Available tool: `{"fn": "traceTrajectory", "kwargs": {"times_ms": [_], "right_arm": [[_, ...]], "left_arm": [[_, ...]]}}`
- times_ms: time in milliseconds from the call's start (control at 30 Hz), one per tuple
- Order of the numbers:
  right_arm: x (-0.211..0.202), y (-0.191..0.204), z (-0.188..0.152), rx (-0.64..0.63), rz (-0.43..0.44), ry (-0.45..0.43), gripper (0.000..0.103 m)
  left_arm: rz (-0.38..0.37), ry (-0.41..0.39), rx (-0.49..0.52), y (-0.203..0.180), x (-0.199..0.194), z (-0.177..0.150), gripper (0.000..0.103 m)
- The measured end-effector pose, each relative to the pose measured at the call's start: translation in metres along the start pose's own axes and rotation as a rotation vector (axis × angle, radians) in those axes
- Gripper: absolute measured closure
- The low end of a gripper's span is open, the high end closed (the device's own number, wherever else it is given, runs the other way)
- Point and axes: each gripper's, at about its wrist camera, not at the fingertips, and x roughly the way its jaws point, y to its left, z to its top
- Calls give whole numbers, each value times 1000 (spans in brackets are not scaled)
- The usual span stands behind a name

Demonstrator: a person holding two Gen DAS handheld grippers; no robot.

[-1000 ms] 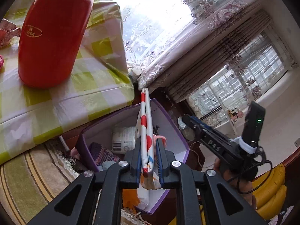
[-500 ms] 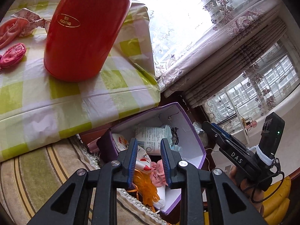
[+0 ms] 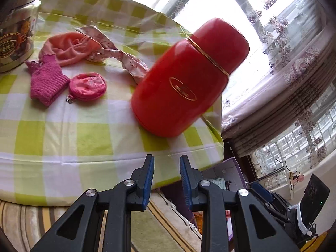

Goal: Organize soft objects
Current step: 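Lift both open tools out of the box back over the table, then grasp the pink knit sock with the left tool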

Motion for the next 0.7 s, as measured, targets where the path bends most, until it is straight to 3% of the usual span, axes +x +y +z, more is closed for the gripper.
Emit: {"fn": "traceTrajectory", "kwargs": {"times_ms": [133, 300, 433, 533, 700], "right_arm": [[6, 23, 5, -49, 34, 9, 55], [15, 52, 10, -115, 77, 26, 52], [23, 71, 14, -158, 108, 41, 51], [29, 84, 18, -188, 130, 46, 48], [38, 108, 22, -241, 164, 53, 43]], "left_arm": [[48, -39, -67, 32, -13, 17, 74], [107, -92, -146, 71, -28, 35, 62], [158, -109, -212, 100, -33, 49, 60], [202, -115, -233, 116, -36, 58, 58], [262, -121, -250, 136, -34, 75, 45]]}}
